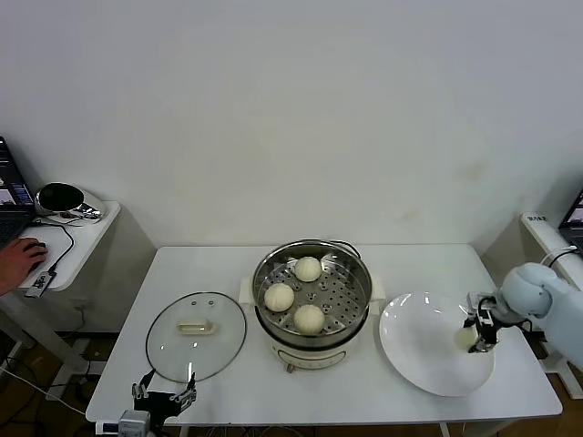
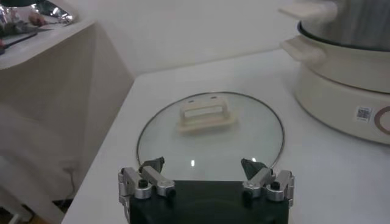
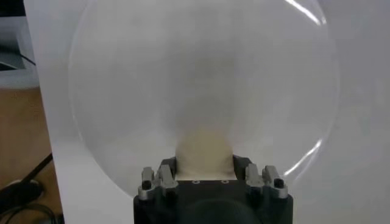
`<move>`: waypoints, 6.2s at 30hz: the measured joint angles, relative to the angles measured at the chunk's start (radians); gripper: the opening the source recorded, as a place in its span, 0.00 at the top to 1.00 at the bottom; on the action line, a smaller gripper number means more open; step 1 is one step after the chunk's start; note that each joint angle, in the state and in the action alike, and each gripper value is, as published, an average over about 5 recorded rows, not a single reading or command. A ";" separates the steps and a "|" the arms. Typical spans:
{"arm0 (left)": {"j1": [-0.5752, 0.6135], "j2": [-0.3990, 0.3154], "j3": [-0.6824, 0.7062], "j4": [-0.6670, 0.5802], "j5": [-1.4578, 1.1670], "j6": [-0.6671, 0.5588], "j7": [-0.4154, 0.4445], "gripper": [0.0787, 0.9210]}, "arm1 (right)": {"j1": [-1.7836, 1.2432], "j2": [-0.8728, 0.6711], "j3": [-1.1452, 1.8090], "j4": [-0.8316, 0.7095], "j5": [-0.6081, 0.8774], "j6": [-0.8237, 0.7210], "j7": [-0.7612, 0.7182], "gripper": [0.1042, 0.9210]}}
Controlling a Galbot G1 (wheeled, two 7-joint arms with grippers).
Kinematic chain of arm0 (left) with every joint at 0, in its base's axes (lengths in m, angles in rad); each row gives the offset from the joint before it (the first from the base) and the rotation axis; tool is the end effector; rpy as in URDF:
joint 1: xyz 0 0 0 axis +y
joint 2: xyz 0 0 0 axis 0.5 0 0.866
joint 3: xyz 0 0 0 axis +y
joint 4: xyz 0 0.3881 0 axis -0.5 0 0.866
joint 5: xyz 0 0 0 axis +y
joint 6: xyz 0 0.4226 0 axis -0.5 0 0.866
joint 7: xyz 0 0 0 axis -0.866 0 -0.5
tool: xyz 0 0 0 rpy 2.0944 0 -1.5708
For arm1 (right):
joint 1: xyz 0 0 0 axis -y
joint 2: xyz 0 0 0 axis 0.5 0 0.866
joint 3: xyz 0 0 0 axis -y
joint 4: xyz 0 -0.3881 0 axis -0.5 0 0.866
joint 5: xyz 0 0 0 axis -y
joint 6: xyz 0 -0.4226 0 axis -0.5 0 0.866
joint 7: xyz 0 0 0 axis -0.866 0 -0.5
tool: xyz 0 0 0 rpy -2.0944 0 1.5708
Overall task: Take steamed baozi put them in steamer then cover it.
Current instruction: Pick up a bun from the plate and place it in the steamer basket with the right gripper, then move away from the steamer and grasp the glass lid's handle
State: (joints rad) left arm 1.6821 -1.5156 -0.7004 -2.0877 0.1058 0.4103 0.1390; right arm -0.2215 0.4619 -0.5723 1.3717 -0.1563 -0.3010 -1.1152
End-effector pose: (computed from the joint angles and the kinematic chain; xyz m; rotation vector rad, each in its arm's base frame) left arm 0.1871 0.0744 -0.3557 0.0362 -2.5900 -0.2465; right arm 0.5254 -0.2581 -0.2269 1.0599 -1.3941 1.2498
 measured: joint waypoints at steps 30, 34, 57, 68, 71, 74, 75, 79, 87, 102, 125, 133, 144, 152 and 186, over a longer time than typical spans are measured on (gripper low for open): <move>-0.012 0.005 -0.034 -0.066 -0.014 -0.008 -0.007 0.12 | 0.797 0.367 -0.623 0.069 0.566 -0.229 0.044 0.42; -0.009 0.005 -0.031 -0.076 -0.016 -0.007 -0.007 0.12 | 0.802 0.438 -0.658 0.047 0.581 -0.249 0.058 0.42; -0.028 -0.014 -0.020 -0.060 -0.022 -0.005 -0.004 0.12 | 0.683 0.618 -0.714 -0.079 0.488 -0.283 0.096 0.42; -0.030 -0.013 -0.019 -0.053 -0.022 -0.004 -0.004 0.12 | 0.673 0.604 -0.716 -0.072 0.463 -0.286 0.096 0.42; -0.030 -0.015 -0.018 -0.053 -0.022 -0.004 -0.004 0.12 | 0.671 0.599 -0.714 -0.070 0.461 -0.287 0.098 0.42; -0.029 -0.016 -0.016 -0.053 -0.021 -0.004 -0.004 0.12 | 0.670 0.594 -0.713 -0.068 0.461 -0.288 0.101 0.38; -0.028 -0.017 -0.015 -0.053 -0.020 -0.004 -0.004 0.12 | 0.671 0.592 -0.713 -0.067 0.461 -0.288 0.101 0.35; -0.028 -0.019 -0.012 -0.055 -0.019 -0.004 -0.004 0.12 | 0.679 0.580 -0.711 -0.058 0.466 -0.289 0.095 0.21; -0.036 -0.020 -0.011 -0.056 -0.018 -0.001 -0.001 0.12 | 0.713 0.534 -0.691 -0.023 0.487 -0.291 0.087 0.12; -0.059 -0.006 -0.001 -0.041 -0.032 -0.010 0.006 0.12 | 0.678 0.330 -0.498 0.119 0.626 -0.267 0.198 0.12; -0.093 0.036 0.080 -0.023 -0.140 -0.100 -0.040 0.12 | -0.449 0.149 0.715 0.387 0.937 0.080 0.818 0.12; -0.122 0.044 0.085 -0.004 -0.104 -0.139 -0.055 0.12 | -0.801 0.326 1.007 0.419 0.938 0.246 0.939 0.12; -0.176 0.055 0.097 0.055 0.118 -0.228 -0.074 0.12 | -1.107 0.554 1.172 0.417 0.911 0.405 1.032 0.12; -0.186 0.092 0.122 0.125 0.518 -0.315 -0.140 0.12 | -1.187 0.620 1.228 0.430 0.899 0.439 1.060 0.12; -0.321 0.217 0.213 0.467 1.239 -0.254 -0.283 0.12 | -1.228 0.703 1.276 0.405 0.868 0.455 1.074 0.12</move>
State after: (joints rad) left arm 1.3613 -1.2989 -0.4879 -1.6202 1.3453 0.1567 -0.1444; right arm -1.4496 1.1644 0.7035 1.7769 0.7120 0.1539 -0.0410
